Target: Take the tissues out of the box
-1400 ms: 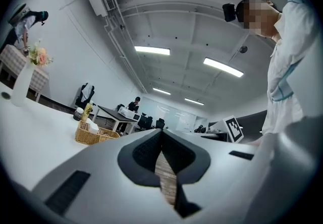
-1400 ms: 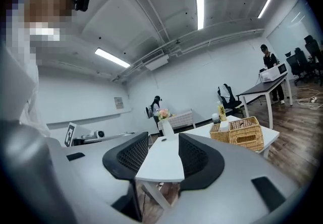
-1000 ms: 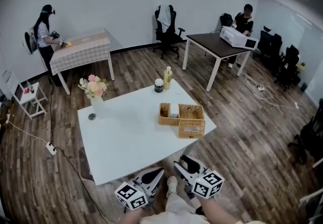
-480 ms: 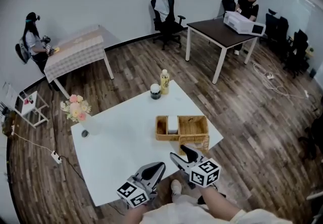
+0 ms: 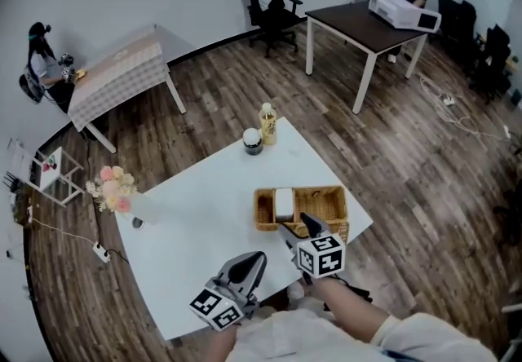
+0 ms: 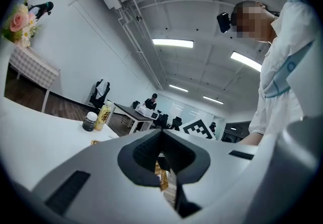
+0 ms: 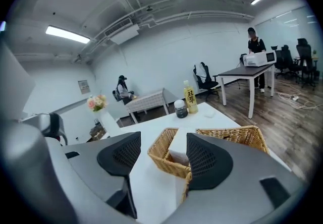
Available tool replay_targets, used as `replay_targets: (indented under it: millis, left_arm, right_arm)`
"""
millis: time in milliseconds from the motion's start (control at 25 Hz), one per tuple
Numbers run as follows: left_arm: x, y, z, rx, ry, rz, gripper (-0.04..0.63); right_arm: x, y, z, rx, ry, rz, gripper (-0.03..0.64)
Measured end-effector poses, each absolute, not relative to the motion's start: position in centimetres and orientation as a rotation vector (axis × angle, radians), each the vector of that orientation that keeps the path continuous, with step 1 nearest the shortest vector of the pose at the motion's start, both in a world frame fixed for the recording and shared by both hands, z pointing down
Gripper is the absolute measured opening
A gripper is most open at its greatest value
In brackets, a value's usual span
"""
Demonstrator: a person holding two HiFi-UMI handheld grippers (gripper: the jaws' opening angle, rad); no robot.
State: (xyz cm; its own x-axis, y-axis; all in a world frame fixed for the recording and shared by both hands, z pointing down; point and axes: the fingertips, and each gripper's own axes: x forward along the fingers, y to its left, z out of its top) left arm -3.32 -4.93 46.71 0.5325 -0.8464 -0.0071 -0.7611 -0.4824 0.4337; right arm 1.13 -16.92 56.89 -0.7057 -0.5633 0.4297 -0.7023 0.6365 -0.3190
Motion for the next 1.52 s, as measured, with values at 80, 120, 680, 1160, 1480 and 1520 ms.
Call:
replay_targets:
  millis: [80, 120, 680, 1160, 1480, 1520]
  left_arm:
    - [-4.0, -5.6, 47.1, 2.390, -1.302, -0.300, 0.002]
    - [-4.3, -6.0, 47.2, 2.389, -1.290, -0.295, 0.002]
    - [-7.7, -7.2, 49.0, 2.385, -1.161, -0.238, 0.002]
    - [-8.7, -8.4, 49.1, 2.404, -1.103, -0.220, 0.002]
    - [-8.9, -8.9, 49.2, 2.406, -1.089, -0.205, 0.002]
    - [-8.9, -8.9, 49.2, 2.406, -1.090, -0.205, 0.002]
  right_arm:
    - [0.9, -18.3, 58.3, 1.073, -2.503, 0.677, 0.284]
    - [0.7, -18.9, 59.0, 1.095, -2.470, 0.687, 0.287]
    - [-1.1, -22.4, 65.2, 1.235, -2.158, 0.762, 0.302]
    - [-1.5, -23.0, 66.2, 1.256, -2.111, 0.761, 0.302]
    - [-1.2, -23.1, 66.6, 1.246, -2.071, 0.708, 0.267]
    - [-1.2, -23.2, 66.6, 1.249, -2.069, 0.706, 0.264]
